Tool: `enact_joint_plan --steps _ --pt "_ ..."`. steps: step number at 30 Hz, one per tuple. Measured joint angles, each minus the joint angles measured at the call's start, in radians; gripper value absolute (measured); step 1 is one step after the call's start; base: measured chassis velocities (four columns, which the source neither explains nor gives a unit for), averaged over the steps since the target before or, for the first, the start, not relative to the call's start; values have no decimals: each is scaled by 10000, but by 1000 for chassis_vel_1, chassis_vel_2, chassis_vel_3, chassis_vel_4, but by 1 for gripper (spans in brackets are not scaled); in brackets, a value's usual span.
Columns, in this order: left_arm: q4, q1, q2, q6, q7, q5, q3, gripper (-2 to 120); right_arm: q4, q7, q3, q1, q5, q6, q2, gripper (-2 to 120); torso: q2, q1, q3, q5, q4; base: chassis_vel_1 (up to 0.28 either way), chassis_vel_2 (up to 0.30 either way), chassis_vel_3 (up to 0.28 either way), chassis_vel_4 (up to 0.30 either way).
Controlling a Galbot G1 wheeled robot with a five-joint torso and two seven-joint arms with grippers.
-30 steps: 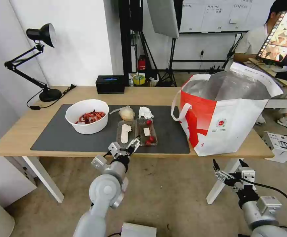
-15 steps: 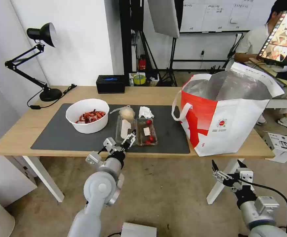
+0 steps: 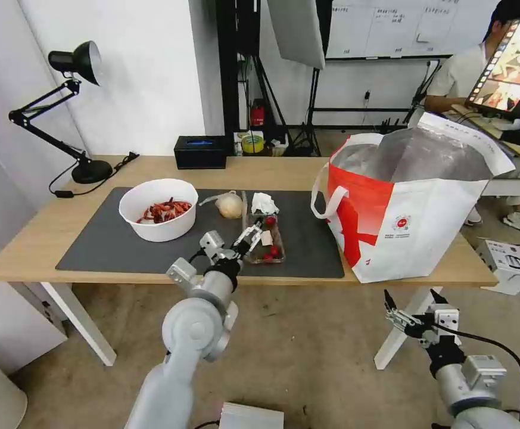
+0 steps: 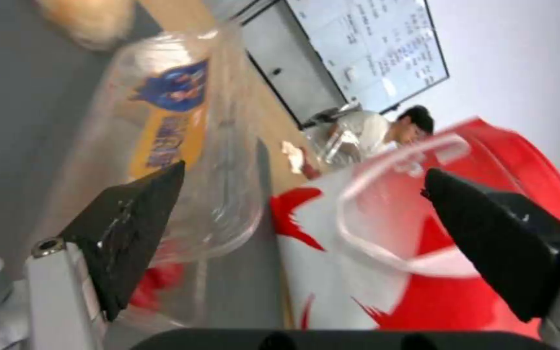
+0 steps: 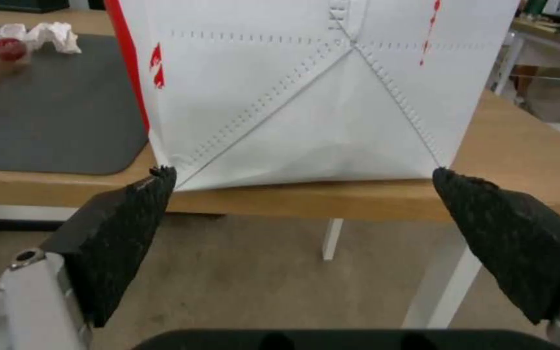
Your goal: Pick up the trash from the table and place it into the takeout bag.
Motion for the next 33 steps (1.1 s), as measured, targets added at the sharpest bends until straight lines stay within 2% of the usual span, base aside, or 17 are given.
enact_joint_plan --steps 5,9,12,13,16,18,21,22,25,26,29,30,33 --pt "-12 70 -46 10 119 524 247 100 78 5 -82 20 12 -1 -7 100 0 0 0 -2 2 0 0 0 0" --pt "165 92 259 -48 483 1288 272 93 128 1 -175 18 116 -6 -14 100 0 0 0 -2 1 0 0 0 0" --pt "464 85 884 -292 928 2388 297 77 179 -226 -369 93 291 74 -149 100 0 0 0 -3 3 0 0 0 0" --pt "464 85 884 -292 928 2388 297 77 179 -226 -369 93 291 74 -149 100 0 0 0 -3 3 0 0 0 0" --pt "738 85 1549 -592 1592 3539 351 62 372 -302 -636 237 708 9 -239 100 0 0 1 -4 3 0 0 0 0" --pt "764 84 1640 -636 1695 3672 358 59 406 -306 -685 255 786 -26 -254 100 0 0 0 -5 3 0 0 0 0" --pt "980 84 2236 -944 2433 4719 384 43 581 -333 -1029 418 1400 -250 -423 100 0 0 0 -5 3 0 0 0 0" --pt "980 84 2236 -944 2433 4719 384 43 581 -333 -1029 418 1400 -250 -423 100 0 0 0 -5 3 0 0 0 0" --pt "1081 80 2572 -1050 2839 5327 405 29 659 -258 -1292 684 2131 -529 -609 100 1 0 0 -5 2 0 0 0 0" --pt "1081 80 2572 -1050 2839 5327 405 29 659 -258 -1292 684 2131 -529 -609 100 1 0 0 -5 2 0 0 0 0" --pt "1145 104 2663 -1050 3072 5788 404 17 680 -120 -1498 975 2732 -761 -750 100 0 0 1 -4 2 0 0 0 0" --pt "1145 104 2663 -1050 3072 5788 404 17 680 -120 -1498 975 2732 -761 -750 100 0 0 1 -4 2 0 0 0 0" --pt "1230 169 2696 -1067 3319 6218 419 1 654 89 -1853 1571 3578 -1074 -925 100 0 0 0 -4 2 0 0 0 0"
